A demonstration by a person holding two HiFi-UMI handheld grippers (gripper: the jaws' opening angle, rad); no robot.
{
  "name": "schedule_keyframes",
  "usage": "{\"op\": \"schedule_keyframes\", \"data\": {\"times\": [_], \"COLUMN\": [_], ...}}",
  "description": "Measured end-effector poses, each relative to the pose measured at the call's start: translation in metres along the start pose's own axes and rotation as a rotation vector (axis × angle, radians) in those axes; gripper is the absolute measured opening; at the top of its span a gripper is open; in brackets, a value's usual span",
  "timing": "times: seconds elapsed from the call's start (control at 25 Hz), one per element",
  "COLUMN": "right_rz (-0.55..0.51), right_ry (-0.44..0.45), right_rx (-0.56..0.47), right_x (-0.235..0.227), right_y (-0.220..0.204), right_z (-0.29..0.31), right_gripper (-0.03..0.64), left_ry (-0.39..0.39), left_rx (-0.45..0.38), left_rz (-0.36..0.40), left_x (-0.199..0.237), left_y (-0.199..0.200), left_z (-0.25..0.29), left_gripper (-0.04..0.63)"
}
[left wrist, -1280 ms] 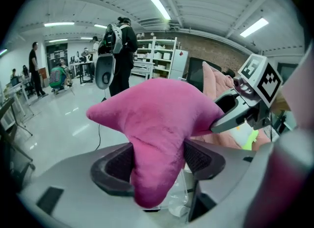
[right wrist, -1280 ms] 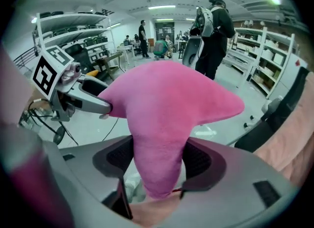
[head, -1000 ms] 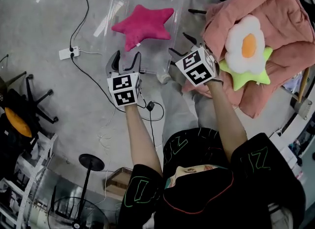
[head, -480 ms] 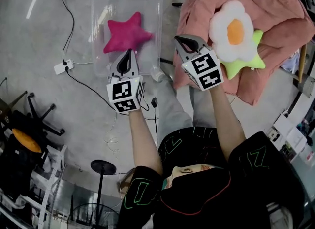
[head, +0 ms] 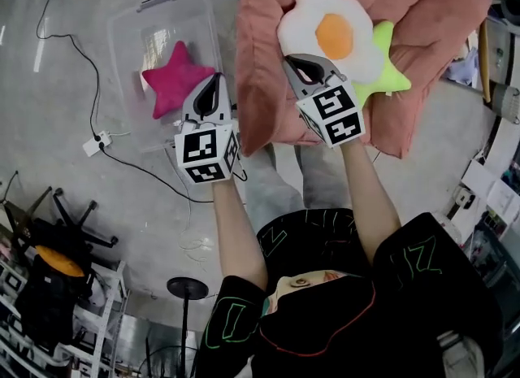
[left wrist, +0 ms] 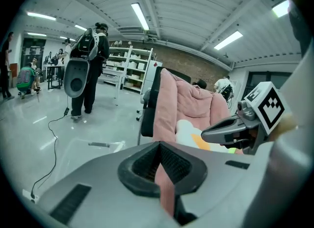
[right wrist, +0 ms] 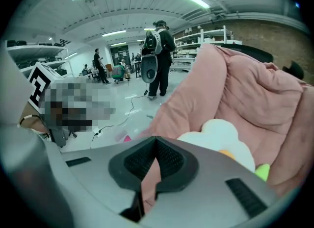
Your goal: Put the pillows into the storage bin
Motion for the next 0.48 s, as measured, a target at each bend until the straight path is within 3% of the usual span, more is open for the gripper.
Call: {"op": "schedule_keyframes", "data": {"times": [0.48], "right_rz": [0.112], "right_ry": [-0.209], "right_rx": [0.029], "right_x": [-0.138], "right_y": [-0.083], "right_z": [-0.089], "right_gripper": [0.004], "left_ry": [-0.080], "left_rx": [0.093], "left_rz": [0.070], "left_x": [-0.134], "left_y": [-0.003], "left_z": [0.081], "left_gripper": [0.014]}}
Point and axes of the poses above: the fingertips, and each gripper's own axes: z forward along the fingers, x to its left, y out of its top, the point moved 1 cm from there along -z, backward along the fingers, and after that the axes turned 6 degrees about y, right-handed, at the moved point
